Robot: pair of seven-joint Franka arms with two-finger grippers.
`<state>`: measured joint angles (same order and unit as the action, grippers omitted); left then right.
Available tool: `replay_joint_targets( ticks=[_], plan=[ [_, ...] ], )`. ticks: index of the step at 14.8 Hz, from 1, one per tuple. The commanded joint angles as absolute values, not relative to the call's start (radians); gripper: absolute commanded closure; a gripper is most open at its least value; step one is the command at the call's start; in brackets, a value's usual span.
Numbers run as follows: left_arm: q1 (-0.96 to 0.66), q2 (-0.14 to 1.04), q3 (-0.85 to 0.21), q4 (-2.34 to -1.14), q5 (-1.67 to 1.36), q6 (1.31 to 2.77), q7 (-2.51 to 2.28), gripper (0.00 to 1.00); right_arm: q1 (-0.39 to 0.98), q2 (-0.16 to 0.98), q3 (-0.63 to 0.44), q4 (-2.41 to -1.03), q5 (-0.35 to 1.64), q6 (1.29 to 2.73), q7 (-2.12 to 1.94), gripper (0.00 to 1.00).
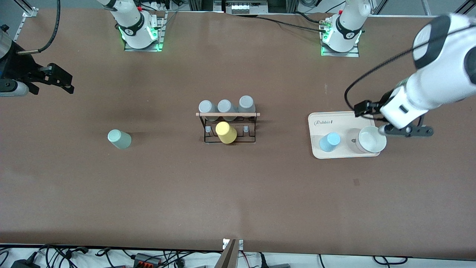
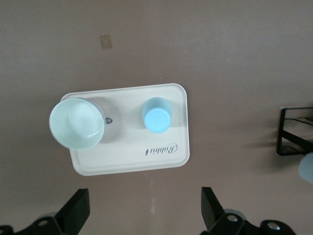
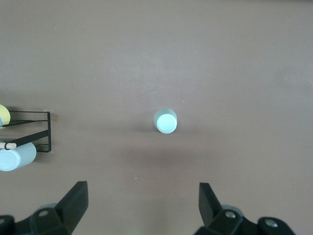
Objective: Hang scattered cups on rack with three cups
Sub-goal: 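Reach the left gripper down toward the blue cup on the tray, then grasp the blue cup with the left gripper and lift it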
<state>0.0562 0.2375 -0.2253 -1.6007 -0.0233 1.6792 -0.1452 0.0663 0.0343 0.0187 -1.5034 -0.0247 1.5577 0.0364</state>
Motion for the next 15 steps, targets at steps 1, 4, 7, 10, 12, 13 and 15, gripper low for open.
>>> replay_joint_targets(
  ticks=[1,4,7,10,12,13,15],
  plan=[
    [0.054,0.343,-0.227,-1.6,-0.04,1.758,-0.124,0.0,0.072,0.034,0.018,-1.489,-0.032,1.555,0.04,0.0],
    [0.054,0.394,-0.227,-1.69,-0.025,1.935,-0.124,0.0,0.072,0.034,0.018,-1.491,-0.032,1.555,0.041,0.0],
    [0.051,0.434,-0.229,-1.782,0.033,2.098,-0.123,0.0,0.074,0.031,0.018,-1.491,-0.034,1.552,0.078,0.0],
    [0.011,0.448,-0.23,-1.876,0.046,2.187,-0.124,0.0,0.074,0.029,0.018,-1.493,-0.034,1.549,0.083,0.0],
    [0.017,0.448,-0.23,-1.917,0.046,2.242,-0.124,0.0,0.074,0.029,0.018,-1.499,-0.035,1.545,0.087,0.0],
    [0.02,0.456,-0.23,-1.924,0.046,2.246,-0.124,0.0,0.072,0.035,0.018,-1.5,-0.034,1.545,0.086,0.0],
    [0.02,0.469,-0.23,-1.924,0.048,2.247,-0.123,0.0,0.071,0.038,0.017,-1.516,-0.035,1.545,0.086,0.0]
  ],
)
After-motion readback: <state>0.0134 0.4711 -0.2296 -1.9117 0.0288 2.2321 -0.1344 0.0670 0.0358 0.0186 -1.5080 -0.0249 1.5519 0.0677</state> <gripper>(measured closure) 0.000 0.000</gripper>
